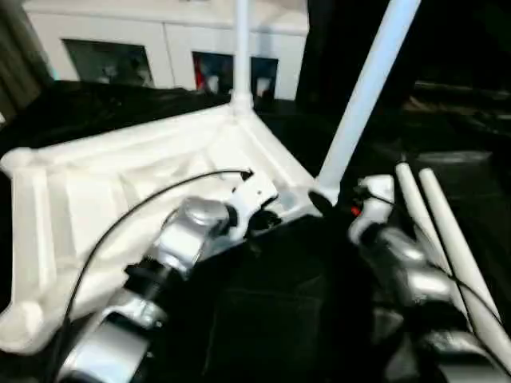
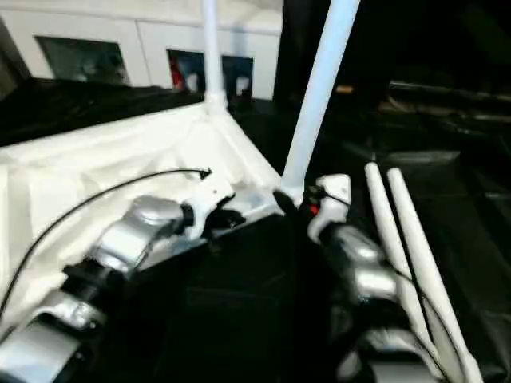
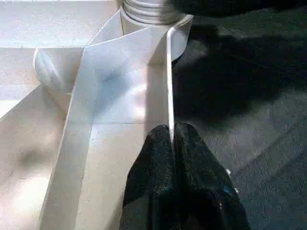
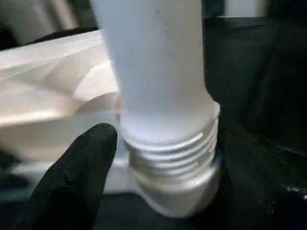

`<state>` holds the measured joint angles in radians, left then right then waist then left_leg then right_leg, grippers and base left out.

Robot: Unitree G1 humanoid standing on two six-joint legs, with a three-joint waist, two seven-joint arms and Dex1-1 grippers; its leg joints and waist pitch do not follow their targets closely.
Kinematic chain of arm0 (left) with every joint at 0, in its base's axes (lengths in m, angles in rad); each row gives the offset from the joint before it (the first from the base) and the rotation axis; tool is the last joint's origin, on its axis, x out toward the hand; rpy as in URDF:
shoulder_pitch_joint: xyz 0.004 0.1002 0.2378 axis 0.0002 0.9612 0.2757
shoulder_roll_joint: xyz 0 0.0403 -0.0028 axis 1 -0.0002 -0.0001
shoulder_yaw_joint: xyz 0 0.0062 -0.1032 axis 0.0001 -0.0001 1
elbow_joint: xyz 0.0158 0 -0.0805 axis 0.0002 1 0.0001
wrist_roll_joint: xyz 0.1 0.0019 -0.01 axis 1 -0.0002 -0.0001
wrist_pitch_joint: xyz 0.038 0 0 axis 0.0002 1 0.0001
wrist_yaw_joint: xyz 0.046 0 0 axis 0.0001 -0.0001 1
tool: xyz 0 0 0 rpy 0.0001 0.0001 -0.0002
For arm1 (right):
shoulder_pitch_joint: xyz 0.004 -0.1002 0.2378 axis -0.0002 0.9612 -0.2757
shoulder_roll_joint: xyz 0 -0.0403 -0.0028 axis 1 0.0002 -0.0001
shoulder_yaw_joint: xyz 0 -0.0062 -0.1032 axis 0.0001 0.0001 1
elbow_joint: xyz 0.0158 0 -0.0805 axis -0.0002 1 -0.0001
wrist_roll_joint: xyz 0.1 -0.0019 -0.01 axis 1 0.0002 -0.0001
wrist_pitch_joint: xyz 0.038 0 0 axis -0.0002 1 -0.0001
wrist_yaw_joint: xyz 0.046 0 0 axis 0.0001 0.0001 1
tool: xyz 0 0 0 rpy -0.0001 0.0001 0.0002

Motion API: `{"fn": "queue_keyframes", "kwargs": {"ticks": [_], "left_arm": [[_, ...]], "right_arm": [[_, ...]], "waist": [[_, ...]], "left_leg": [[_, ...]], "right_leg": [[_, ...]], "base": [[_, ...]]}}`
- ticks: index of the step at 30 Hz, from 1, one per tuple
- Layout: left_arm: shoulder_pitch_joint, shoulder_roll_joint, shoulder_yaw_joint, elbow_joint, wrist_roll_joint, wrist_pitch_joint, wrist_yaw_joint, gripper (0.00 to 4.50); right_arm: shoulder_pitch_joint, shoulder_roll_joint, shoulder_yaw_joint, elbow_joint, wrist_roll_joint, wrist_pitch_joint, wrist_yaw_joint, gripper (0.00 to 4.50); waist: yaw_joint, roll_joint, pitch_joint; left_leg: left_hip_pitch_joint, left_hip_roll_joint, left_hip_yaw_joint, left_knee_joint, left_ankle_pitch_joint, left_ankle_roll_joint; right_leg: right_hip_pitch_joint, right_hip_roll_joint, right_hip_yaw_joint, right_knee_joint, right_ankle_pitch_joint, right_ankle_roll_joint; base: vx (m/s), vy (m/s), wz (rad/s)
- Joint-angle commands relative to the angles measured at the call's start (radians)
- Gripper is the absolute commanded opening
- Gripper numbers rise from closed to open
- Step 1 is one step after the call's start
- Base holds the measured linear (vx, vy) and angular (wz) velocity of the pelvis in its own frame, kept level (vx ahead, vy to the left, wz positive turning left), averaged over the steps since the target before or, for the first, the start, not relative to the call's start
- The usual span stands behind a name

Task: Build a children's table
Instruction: Rotate leg to tighten

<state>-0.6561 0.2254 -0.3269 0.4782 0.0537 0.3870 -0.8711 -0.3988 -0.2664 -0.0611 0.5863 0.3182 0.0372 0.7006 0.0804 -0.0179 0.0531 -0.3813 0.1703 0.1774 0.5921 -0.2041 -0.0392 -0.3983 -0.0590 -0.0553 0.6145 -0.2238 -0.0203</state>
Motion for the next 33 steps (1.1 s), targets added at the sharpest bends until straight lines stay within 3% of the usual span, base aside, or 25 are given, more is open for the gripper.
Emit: {"fn": "queue_keyframes", "kwargs": {"ticks": [1,4,6,11,12,14,15,17,19,33], "left_arm": [[-0.012,0.022,-0.015,-0.013,-0.025,-0.07,-0.088,0.0],[-0.005,0.038,-0.021,-0.017,-0.036,-0.096,-0.135,0.0],[0.017,0.066,-0.034,-0.045,-0.071,-0.154,-0.244,0.0],[0.04,0.099,-0.058,-0.094,-0.094,-0.149,-0.33,0.0],[0.043,0.11,-0.065,-0.099,-0.096,-0.154,-0.355,0.0],[0.044,0.112,-0.065,-0.1,-0.096,-0.158,-0.36,0.0],[0.043,0.111,-0.062,-0.095,-0.095,-0.165,-0.364,0.0],[0.042,0.11,-0.056,-0.089,-0.092,-0.172,-0.362,0.0],[0.04,0.114,-0.053,-0.085,-0.093,-0.177,-0.363,0.0],[0.032,0.105,-0.04,-0.064,-0.086,-0.182,-0.357,0.0]], "right_arm": [[0.058,-0.048,0.036,-0.124,0.016,0.064,0.094,4.03],[0.089,-0.08,0.053,-0.169,0.012,0.075,0.132,4.03],[0.125,-0.124,0.074,-0.229,-0.003,0.09,0.175,4.03],[0.135,-0.148,0.086,-0.258,-0.021,0.087,0.188,4.03],[0.139,-0.156,0.082,-0.276,-0.022,0.102,0.185,4.03],[0.14,-0.16,0.083,-0.283,-0.022,0.107,0.19,4.03],[0.141,-0.166,0.087,-0.289,-0.028,0.107,0.195,4.03],[0.143,-0.172,0.098,-0.295,-0.028,0.109,0.215,4.03],[0.147,-0.18,0.111,-0.303,-0.028,0.11,0.24,4.03],[0.138,-0.183,0.111,-0.277,-0.033,0.105,0.248,2.87]], "waist": [[0.007,0.003,-0.07],[0.013,0.003,-0.068],[0.013,0.003,-0.066],[0.018,0.007,-0.065],[0.022,0.003,-0.064],[0.025,0.005,-0.064],[0.025,-0.002,-0.063],[0.028,0.001,-0.062],[0.028,-0.002,-0.063],[0.03,-0.005,-0.069]], "left_leg": [[0.022,0.07,-0.021,-0.05,0.05,0.183],[0.018,0.071,-0.02,-0.051,0.034,0.174],[0.019,0.073,-0.02,-0.053,0.003,0.15],[0.022,0.074,-0.019,-0.053,0.003,0.132],[0.023,0.075,-0.018,-0.053,-0.002,0.129],[0.021,0.074,-0.018,-0.052,0.0,0.125],[0.021,0.074,-0.017,-0.052,-0.009,0.12],[0.02,0.073,-0.018,-0.053,-0.028,0.108],[0.019,0.071,-0.018,-0.053,-0.036,0.1],[0.014,0.067,-0.019,-0.043,0.013,0.128]], "right_leg": [[0.065,-0.096,0.052,-0.041,0.247,-0.298],[0.063,-0.099,0.049,-0.041,0.225,-0.304],[0.063,-0.1,0.049,-0.045,0.163,-0.301],[0.058,-0.098,0.049,-0.041,0.149,-0.3],[0.058,-0.1,0.049,-0.042,0.138,-0.3],[0.059,-0.1,0.049,-0.042,0.128,-0.291],[0.058,-0.1,0.049,-0.043,0.116,-0.289],[0.059,-0.102,0.049,-0.045,0.082,-0.283],[0.06,-0.101,0.049,-0.046,0.064,-0.274],[0.061,-0.099,0.046,-0.035,0.122,-0.275]], "base": [[0.0,0.0,0.0],[0.0,0.0,0.0],[0.0,0.0,0.0],[0.0,0.0,0.0],[0.0,0.0,0.0],[0.0,0.0,0.0],[0.0,0.0,0.0],[0.0,0.0,0.0],[0.0,0.0,0.0],[0.0,0.0,0.0]]}}
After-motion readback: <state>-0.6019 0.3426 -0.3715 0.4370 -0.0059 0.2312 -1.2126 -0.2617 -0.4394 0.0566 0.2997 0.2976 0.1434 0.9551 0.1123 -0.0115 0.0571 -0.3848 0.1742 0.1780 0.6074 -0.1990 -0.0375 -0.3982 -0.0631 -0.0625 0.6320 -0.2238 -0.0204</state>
